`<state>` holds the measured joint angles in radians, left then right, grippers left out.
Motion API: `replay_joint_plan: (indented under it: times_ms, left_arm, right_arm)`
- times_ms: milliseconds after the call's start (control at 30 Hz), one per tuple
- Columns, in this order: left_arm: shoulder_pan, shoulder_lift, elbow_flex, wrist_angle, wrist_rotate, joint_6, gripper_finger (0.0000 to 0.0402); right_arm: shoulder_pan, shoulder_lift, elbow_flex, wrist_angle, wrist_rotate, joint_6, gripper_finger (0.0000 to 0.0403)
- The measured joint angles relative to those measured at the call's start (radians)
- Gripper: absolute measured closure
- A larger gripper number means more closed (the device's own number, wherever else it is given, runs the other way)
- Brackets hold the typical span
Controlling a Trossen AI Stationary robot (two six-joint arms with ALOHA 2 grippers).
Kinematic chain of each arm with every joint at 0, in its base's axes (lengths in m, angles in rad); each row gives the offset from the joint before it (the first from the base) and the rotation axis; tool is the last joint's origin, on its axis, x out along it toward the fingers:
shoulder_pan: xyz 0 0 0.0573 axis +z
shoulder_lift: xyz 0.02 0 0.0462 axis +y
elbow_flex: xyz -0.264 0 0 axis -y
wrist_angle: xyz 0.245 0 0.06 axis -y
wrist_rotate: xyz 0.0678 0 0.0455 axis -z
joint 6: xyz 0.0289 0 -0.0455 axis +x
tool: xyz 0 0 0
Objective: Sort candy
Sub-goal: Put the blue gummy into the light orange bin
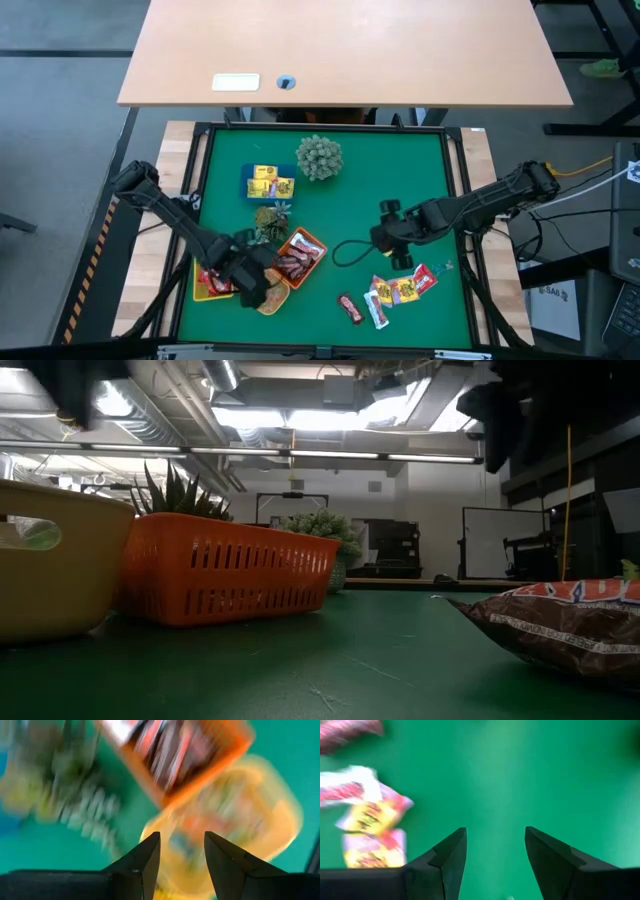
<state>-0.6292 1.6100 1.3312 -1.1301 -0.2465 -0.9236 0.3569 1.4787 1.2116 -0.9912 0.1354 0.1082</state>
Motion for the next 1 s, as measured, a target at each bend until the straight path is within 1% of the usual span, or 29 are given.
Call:
replay_joint_plan:
  times_ms: [133, 300, 467, 600, 667, 900, 1000]
  left_arm:
    - [0.059, 0.0, 0.0, 0.206, -0.034, 0.168, 0.0263]
    - [0.138, 0.0, 0.0, 0.421, -0.035, 0.413, 0.0262]
    - [0.219, 0.0, 0.0, 0.527, -0.035, 0.581, 0.0262]
    - [0.275, 0.0, 0.0, 0.538, -0.024, 0.64, 0.0262]
    - [0.295, 0.0, 0.0, 0.538, -0.024, 0.646, 0.0262]
    - [0.335, 0.0, 0.0, 0.539, -0.022, 0.647, 0.0262]
    - [0.339, 0.0, 0.0, 0.54, -0.021, 0.647, 0.0262]
  right_arm:
    - [0.002, -0.068, -0.035, -0.108, 0.087, 0.073, 0.02]
    - [0.001, -0.186, -0.159, -0.127, 0.097, 0.132, 0.02]
    - [0.001, -0.26, -0.29, -0.129, 0.097, 0.234, 0.02]
    - [0.001, -0.268, -0.37, -0.137, 0.093, 0.311, 0.02]
    - [0.001, -0.264, -0.405, -0.136, 0.081, 0.331, 0.02]
    - [0.0, -0.23, -0.502, -0.139, 0.081, 0.334, 0.02]
    - [-0.017, -0.213, -0.528, -0.138, 0.078, 0.332, 0.02]
